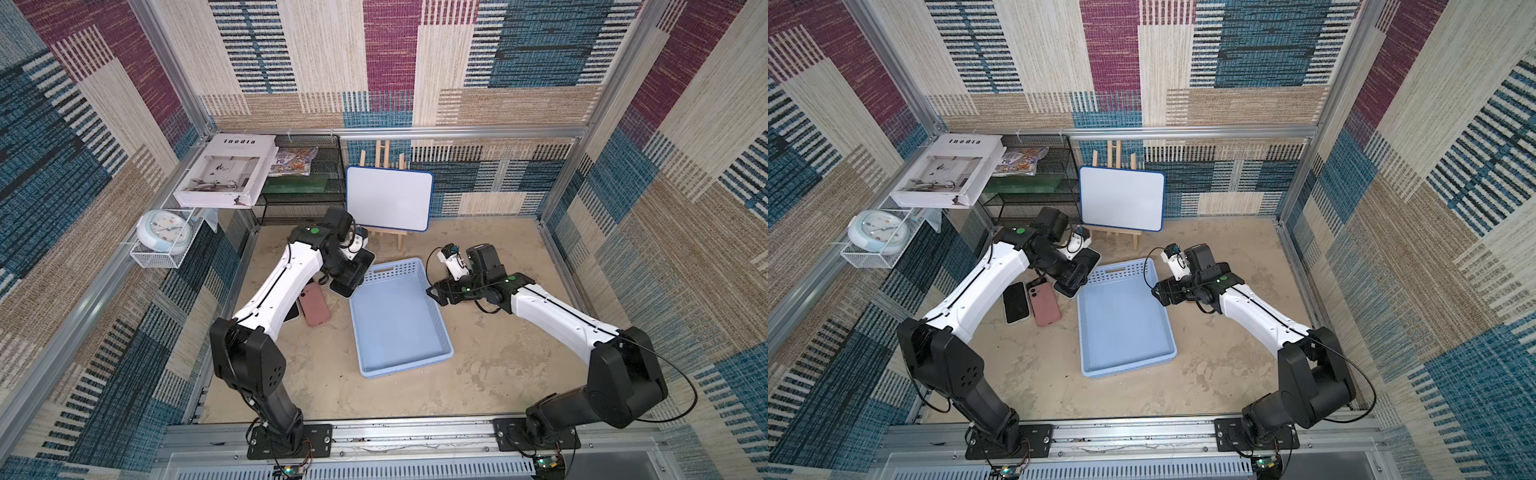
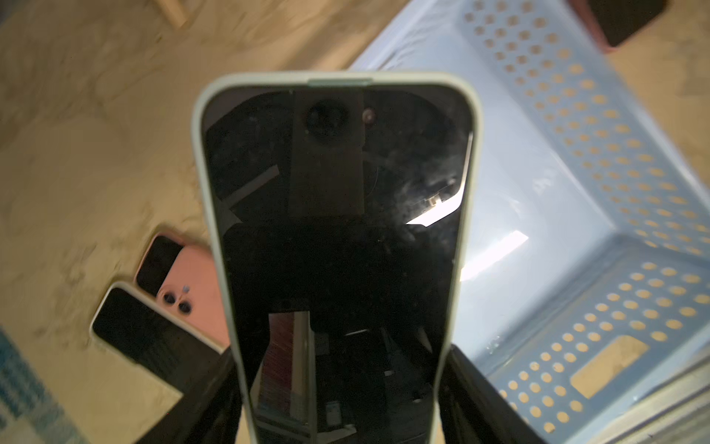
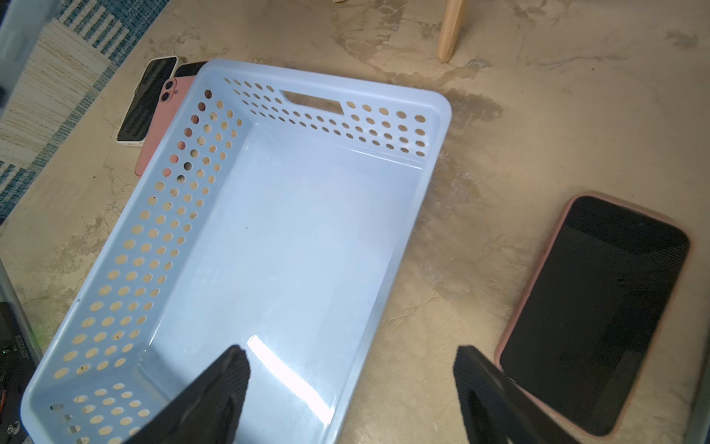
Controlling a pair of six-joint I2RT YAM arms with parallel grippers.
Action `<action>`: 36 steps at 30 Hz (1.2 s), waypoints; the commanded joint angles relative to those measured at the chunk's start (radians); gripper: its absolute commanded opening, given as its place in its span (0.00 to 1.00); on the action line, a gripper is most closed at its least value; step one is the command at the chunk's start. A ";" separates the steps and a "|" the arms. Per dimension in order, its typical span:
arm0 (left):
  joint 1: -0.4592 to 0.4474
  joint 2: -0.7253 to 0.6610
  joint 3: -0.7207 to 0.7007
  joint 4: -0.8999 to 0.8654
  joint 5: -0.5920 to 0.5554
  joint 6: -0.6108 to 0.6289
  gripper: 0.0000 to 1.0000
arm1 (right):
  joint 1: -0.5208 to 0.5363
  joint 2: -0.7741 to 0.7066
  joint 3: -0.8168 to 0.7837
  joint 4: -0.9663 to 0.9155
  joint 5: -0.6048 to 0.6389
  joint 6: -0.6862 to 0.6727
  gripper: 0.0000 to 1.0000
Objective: Take the phone out of the storage box
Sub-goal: Pick up the phone from the storage box, then place the phone at the center of the board.
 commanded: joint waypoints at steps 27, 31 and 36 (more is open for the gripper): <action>0.228 0.598 0.386 0.235 -0.009 -0.336 0.59 | -0.005 0.038 0.009 0.021 -0.013 0.010 0.88; 0.227 0.658 0.422 0.228 -0.017 -0.349 0.68 | -0.004 0.036 0.008 0.024 0.001 0.014 0.88; 0.221 0.662 0.417 0.234 -0.017 -0.340 0.89 | -0.007 0.014 0.000 0.043 0.064 0.026 0.97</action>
